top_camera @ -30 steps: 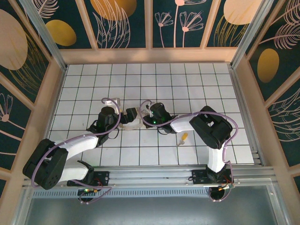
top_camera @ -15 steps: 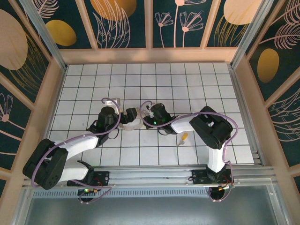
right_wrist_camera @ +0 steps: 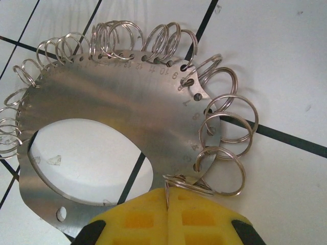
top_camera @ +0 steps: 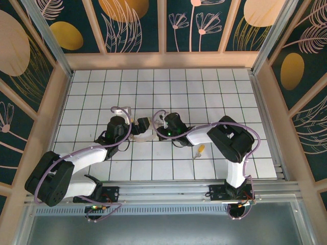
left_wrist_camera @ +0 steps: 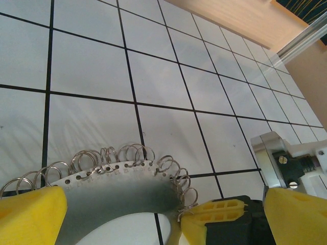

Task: Put the keys on the keyring

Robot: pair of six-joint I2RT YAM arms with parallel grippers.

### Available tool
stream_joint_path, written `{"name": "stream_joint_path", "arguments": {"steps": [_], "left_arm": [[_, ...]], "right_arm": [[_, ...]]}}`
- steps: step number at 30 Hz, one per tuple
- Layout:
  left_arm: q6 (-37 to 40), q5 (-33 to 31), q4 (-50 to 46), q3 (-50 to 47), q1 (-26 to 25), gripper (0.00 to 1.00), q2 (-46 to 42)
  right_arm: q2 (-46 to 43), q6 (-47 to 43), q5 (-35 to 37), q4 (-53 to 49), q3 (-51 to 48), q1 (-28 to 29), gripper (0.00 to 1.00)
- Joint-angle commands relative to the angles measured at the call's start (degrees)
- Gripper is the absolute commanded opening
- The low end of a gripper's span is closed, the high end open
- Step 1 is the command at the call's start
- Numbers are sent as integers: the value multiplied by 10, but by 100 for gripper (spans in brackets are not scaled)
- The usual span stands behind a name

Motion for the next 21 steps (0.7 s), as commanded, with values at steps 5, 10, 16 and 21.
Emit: {"name": "stream_joint_path", "arguments": {"steps": [5, 10, 16, 21], "left_arm": [[18, 6, -10, 47, 4, 99, -32], [18, 65, -11, 114, 15, 98, -19], [9, 159, 6, 188, 25, 95, 17], [9, 205, 31, 209, 28, 87, 22]], "right_arm": [[-147, -78, -96, -31, 31, -47, 0], [-226, -121, -239, -8, 28, -97, 0], [-274, -104, -371, 37, 26, -166, 0], [-285, -78, -446, 61, 29, -209, 0]]}}
